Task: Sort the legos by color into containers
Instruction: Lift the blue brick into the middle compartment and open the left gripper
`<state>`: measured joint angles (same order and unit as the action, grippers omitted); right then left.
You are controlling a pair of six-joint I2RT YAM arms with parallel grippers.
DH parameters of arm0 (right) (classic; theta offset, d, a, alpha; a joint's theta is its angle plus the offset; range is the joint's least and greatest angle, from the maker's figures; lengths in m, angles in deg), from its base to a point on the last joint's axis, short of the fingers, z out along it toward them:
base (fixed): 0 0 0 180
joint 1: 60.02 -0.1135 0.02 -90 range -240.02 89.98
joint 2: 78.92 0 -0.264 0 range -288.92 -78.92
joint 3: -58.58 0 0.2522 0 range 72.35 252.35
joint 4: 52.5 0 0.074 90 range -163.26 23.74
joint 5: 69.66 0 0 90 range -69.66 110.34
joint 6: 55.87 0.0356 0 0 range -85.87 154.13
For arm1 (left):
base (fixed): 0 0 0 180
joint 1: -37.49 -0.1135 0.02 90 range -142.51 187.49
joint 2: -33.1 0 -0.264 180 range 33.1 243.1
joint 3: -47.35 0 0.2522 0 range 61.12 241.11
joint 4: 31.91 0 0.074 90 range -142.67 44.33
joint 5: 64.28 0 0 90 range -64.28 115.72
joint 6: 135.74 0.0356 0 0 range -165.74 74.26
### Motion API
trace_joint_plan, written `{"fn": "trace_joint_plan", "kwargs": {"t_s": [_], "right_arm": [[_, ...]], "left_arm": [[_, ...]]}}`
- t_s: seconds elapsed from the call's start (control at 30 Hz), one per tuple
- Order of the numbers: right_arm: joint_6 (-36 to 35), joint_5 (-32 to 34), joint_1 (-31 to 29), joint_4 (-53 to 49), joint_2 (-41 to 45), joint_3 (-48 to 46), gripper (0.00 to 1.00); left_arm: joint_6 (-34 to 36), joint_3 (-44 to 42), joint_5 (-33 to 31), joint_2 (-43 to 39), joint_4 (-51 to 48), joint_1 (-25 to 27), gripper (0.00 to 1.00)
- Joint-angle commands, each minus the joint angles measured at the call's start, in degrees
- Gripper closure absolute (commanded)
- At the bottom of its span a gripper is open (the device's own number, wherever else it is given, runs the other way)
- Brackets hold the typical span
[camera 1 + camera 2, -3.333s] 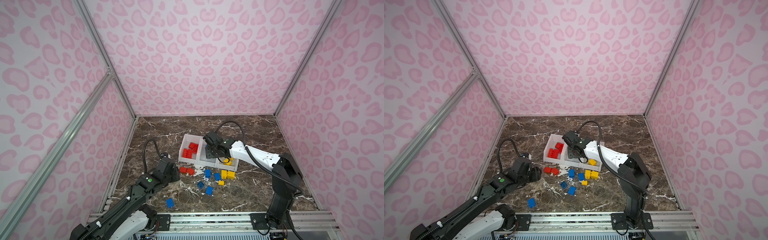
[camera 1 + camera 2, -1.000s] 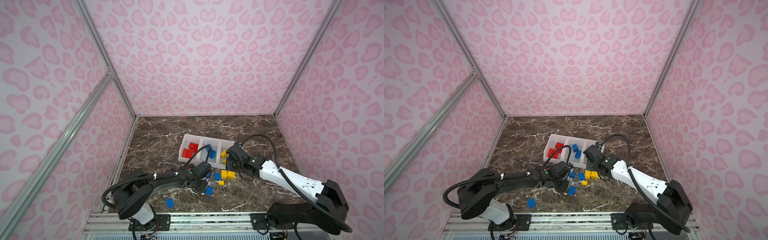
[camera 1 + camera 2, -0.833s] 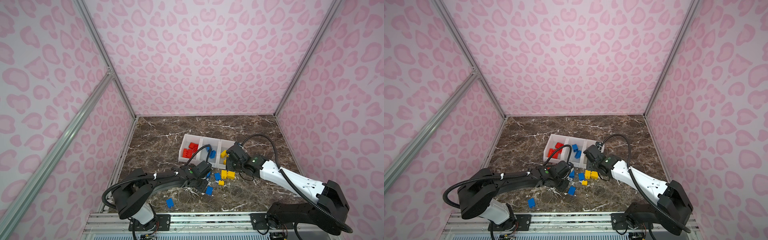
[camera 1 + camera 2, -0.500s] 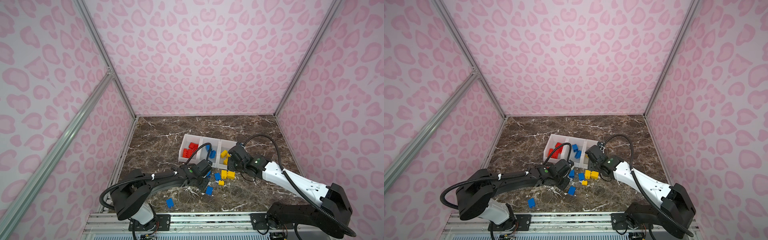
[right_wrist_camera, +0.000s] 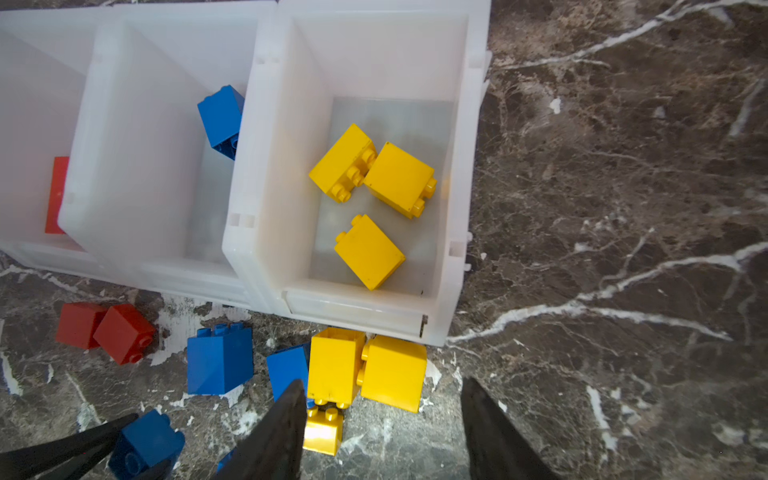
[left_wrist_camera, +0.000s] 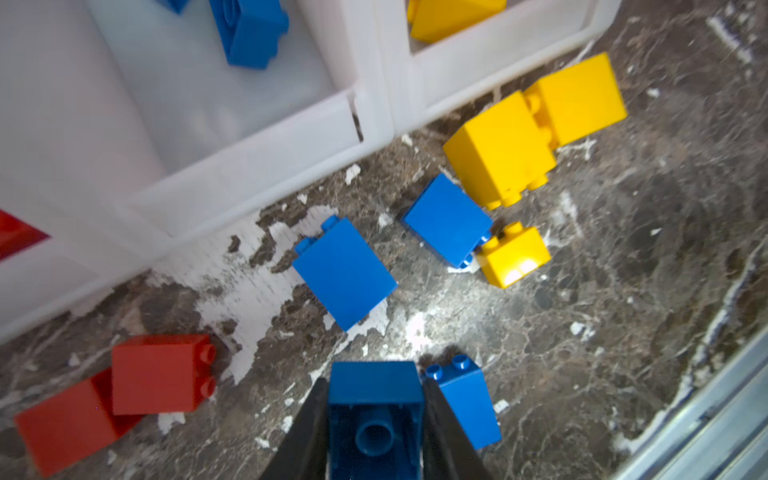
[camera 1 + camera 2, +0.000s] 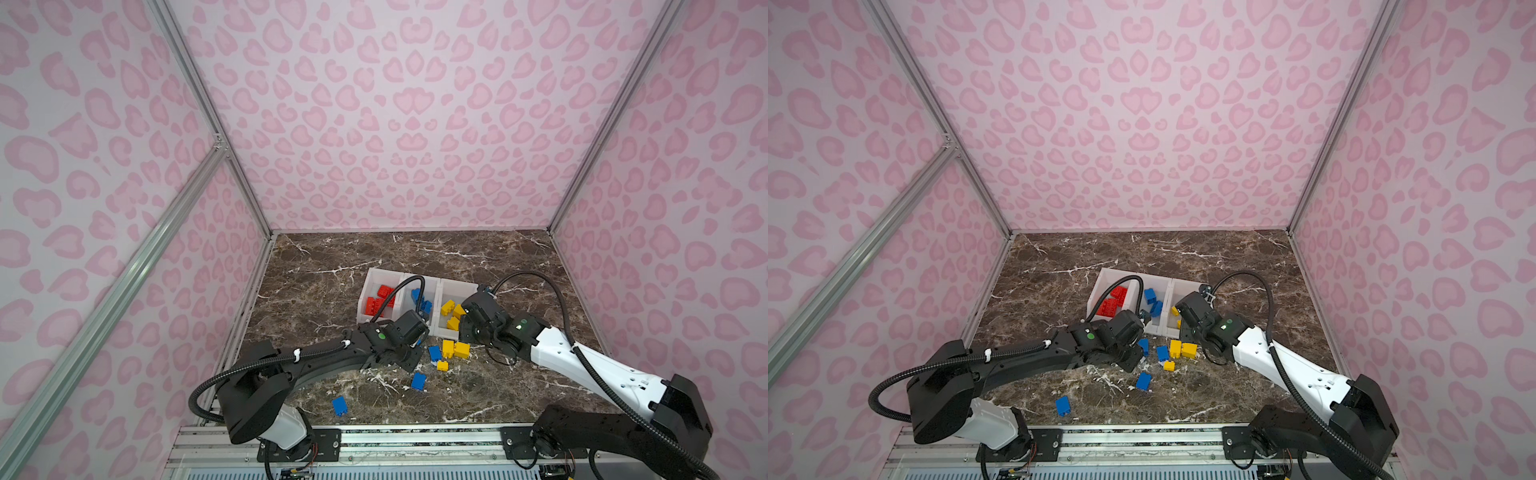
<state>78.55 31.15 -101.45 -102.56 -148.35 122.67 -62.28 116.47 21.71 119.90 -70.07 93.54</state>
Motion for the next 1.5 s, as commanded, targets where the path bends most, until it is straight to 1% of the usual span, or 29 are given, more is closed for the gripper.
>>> {"fn": "trace_joint_plan", "kwargs": {"t_s": [0.0,0.1,0.3,0.43,0.47,0.5,0.57,0.7,0.87,0.9,1.1,1.47], "right_arm": [[0.6,1.4,0.2,-1.0,1.0,-0.6,0.40],[0.8,1.7,0.2,-1.3,2.1,-0.9,0.40],[1.3,1.6,0.3,-2.1,4.4,-2.1,0.40],[1.5,0.5,0.3,-1.3,6.4,-4.0,0.40],[1.5,0.3,0.3,-1.2,6.9,-4.5,0.39],[1.7,0.3,0.3,-1.1,7.5,-4.9,0.39],[2.0,0.7,0.3,-1.1,8.4,-5.7,0.39],[2.4,1.5,0.3,-0.5,10.0,-6.9,0.39],[2.5,1.7,0.3,-0.9,10.3,-6.9,0.39],[2.5,1.7,0.3,-1.0,10.2,-6.9,0.39],[2.7,1.2,0.3,-0.5,9.7,-7.5,0.39],[2.8,-1.5,0.3,0.1,5.1,-7.8,0.39]], "left_arm": [[3.1,4.6,-2.5,0.0,-1.0,-1.5,0.70],[5.8,10.0,-2.8,2.7,-1.1,-3.9,0.70],[9.2,21.2,-2.8,12.5,-2.6,-9.1,0.69],[9.3,24.8,-3.3,16.4,-2.7,-10.8,0.65],[9.0,24.8,-3.2,16.6,-2.5,-11.0,0.59],[8.8,24.8,-3.1,16.6,-2.3,-11.3,0.56],[8.6,24.5,-3.0,16.1,-1.9,-11.5,0.52],[8.1,23.2,-2.9,14.6,-1.3,-11.7,0.48],[7.0,22.1,-2.7,12.7,-0.7,-11.8,0.47],[6.6,20.1,-2.7,12.0,-0.5,-11.8,0.47],[4.1,14.9,-2.6,6.7,0.7,-11.9,0.47],[-2.7,0.0,-3.6,-8.1,2.2,-11.9,0.46]]}}
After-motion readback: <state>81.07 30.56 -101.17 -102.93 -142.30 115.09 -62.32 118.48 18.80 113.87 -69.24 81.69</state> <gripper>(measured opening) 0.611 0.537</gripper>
